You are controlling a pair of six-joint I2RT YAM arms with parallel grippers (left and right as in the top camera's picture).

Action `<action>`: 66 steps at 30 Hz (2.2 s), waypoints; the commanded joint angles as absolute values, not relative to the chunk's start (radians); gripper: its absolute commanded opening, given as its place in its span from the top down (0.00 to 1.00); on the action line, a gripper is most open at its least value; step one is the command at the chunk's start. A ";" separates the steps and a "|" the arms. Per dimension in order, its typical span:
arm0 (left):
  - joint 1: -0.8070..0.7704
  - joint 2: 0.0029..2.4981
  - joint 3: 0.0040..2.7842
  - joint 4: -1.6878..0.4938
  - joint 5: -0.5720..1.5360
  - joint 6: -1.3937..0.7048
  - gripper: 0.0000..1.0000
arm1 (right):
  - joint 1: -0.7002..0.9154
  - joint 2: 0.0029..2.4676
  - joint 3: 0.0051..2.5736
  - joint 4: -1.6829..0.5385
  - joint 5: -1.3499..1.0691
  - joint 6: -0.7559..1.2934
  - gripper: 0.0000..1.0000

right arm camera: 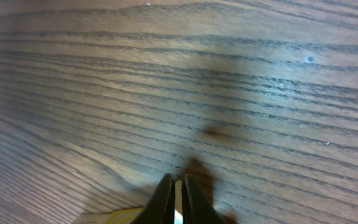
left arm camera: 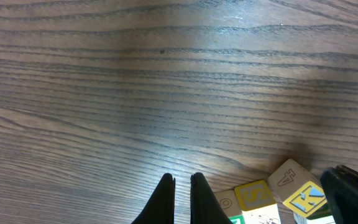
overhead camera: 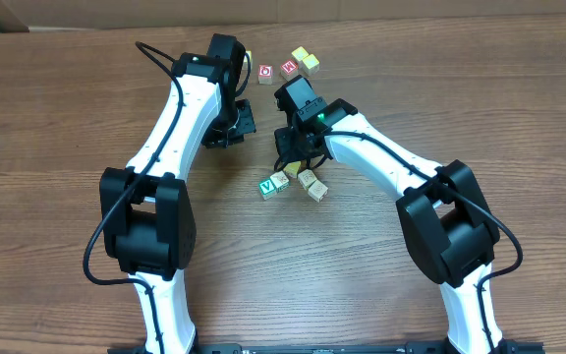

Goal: Flip 5 blocks

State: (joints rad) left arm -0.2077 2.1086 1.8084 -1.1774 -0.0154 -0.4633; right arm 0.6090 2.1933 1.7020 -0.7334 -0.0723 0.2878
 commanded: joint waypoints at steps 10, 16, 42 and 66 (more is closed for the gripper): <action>-0.217 2.121 1.819 -1.176 -0.025 -0.449 0.96 | 0.607 2.246 1.699 -0.757 -0.065 0.286 0.94; -0.217 2.121 1.819 -1.177 -0.025 -0.449 0.96 | 0.607 2.245 1.699 -0.780 -0.094 0.258 0.94; -0.229 2.121 1.819 -1.199 -0.025 -0.448 0.96 | 0.607 2.160 1.711 -0.822 -0.152 0.266 0.94; -0.276 2.122 1.802 -1.173 -0.007 -0.441 0.96 | 0.572 2.160 1.717 -0.823 -0.201 0.363 0.94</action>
